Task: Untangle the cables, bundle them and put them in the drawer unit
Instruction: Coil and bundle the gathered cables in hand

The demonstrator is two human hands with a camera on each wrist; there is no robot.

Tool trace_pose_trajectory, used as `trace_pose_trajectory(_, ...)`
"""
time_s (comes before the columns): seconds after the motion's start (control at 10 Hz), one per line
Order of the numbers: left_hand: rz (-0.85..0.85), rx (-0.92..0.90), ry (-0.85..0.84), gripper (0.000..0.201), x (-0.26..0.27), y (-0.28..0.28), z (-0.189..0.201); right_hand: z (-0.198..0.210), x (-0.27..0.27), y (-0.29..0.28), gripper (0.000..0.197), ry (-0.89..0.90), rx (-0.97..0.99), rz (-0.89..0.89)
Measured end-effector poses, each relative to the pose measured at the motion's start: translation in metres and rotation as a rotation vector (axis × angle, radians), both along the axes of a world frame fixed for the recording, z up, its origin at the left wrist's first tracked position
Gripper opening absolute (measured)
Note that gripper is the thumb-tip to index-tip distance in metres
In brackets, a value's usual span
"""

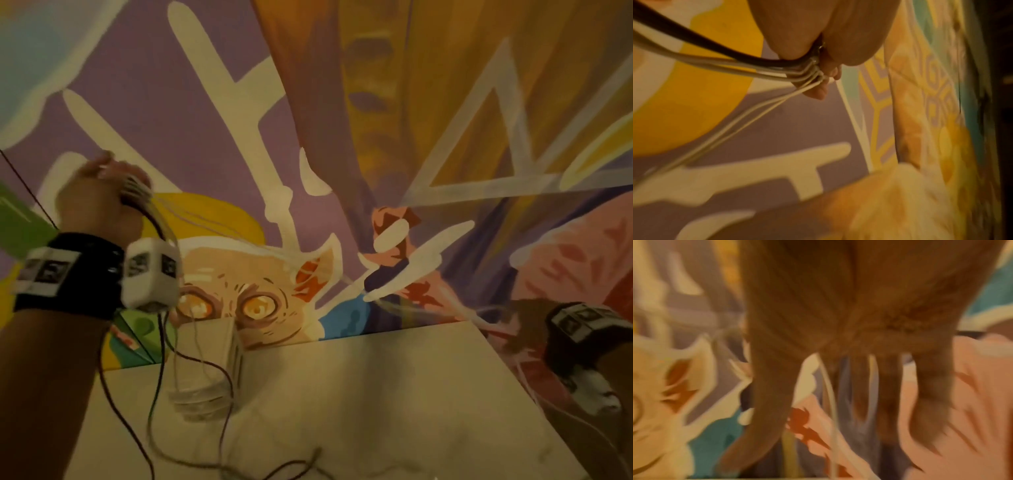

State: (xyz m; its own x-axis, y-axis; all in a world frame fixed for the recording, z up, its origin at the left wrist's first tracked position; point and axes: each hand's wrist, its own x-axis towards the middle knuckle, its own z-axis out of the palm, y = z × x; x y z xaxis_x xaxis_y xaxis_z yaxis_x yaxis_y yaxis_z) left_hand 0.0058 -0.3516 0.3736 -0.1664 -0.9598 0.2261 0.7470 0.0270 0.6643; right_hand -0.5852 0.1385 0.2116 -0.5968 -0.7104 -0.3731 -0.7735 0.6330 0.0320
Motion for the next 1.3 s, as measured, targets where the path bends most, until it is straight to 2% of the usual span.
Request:
trace_pose_trajectory(0.1, -0.066, -0.083, -0.148, 0.026, -0.101, 0.253, 0.073, 0.066, 0.105, -0.019, 0.082, -0.179, 0.045, 0.166)
trace_pose_trajectory(0.2, -0.227, -0.056, -0.2, 0.029, -0.145, 0.287, 0.066, 0.111, 0.182, -0.053, 0.089, -0.497, -0.448, 0.351)
trace_pose_trajectory(0.3, -0.322, -0.008, -0.31, 0.018, -0.185, 0.328, 0.065, 0.142, 0.244, -0.081, 0.072, -0.85, -0.792, 0.385)
trace_pose_trajectory(0.4, -0.399, -0.021, -0.277, 0.017, -0.203, 0.34, 0.089, 0.163, 0.297, -0.097, 0.033, -0.792, -0.943, 0.546)
trace_pose_trajectory(0.5, -0.37, -0.048, -0.085, 0.022, -0.186, 0.311, 0.14, 0.189, 0.302, -0.1, 0.019, -0.708, -1.065, 0.537)
trace_pose_trajectory(0.6, -0.199, -0.03, 0.134, 0.023, -0.149, 0.276, 0.167, 0.233, 0.277, -0.102, 0.02, -0.383, -1.065, 0.585)
trace_pose_trajectory(0.7, -0.132, 0.002, 0.129, 0.02, -0.122, 0.259, 0.148, 0.264, 0.256, -0.098, 0.03, -0.17, -0.942, 0.665)
trace_pose_trajectory(0.8, -0.152, 0.069, 0.103, 0.017, -0.113, 0.253, 0.112, 0.271, 0.254, -0.093, 0.015, -0.075, -0.758, 0.671)
trace_pose_trajectory(0.9, -0.185, 0.107, 0.123, 0.016, -0.122, 0.262, 0.087, 0.255, 0.273, -0.1, 0.022, -0.361, -0.664, 0.691)
trace_pose_trajectory(1.0, -0.253, 0.083, 0.04, 0.014, -0.143, 0.286, 0.075, 0.229, 0.307, -0.11, 0.037, -0.64, -0.607, 0.721)
trace_pose_trajectory(1.1, -0.235, 0.087, -0.062, 0.018, -0.151, 0.3, 0.066, 0.203, 0.322, -0.115, 0.044, -0.698, -0.674, 0.661)
trace_pose_trajectory(1.2, -0.248, 0.086, -0.073, 0.018, -0.139, 0.299, 0.051, 0.19, 0.312, -0.111, 0.043, -0.593, -0.716, 0.612)
trace_pose_trajectory(1.3, -0.286, 0.135, -0.087, 0.019, -0.126, 0.299, 0.024, 0.189, 0.303, -0.105, 0.04, -0.571, -0.605, 0.665)
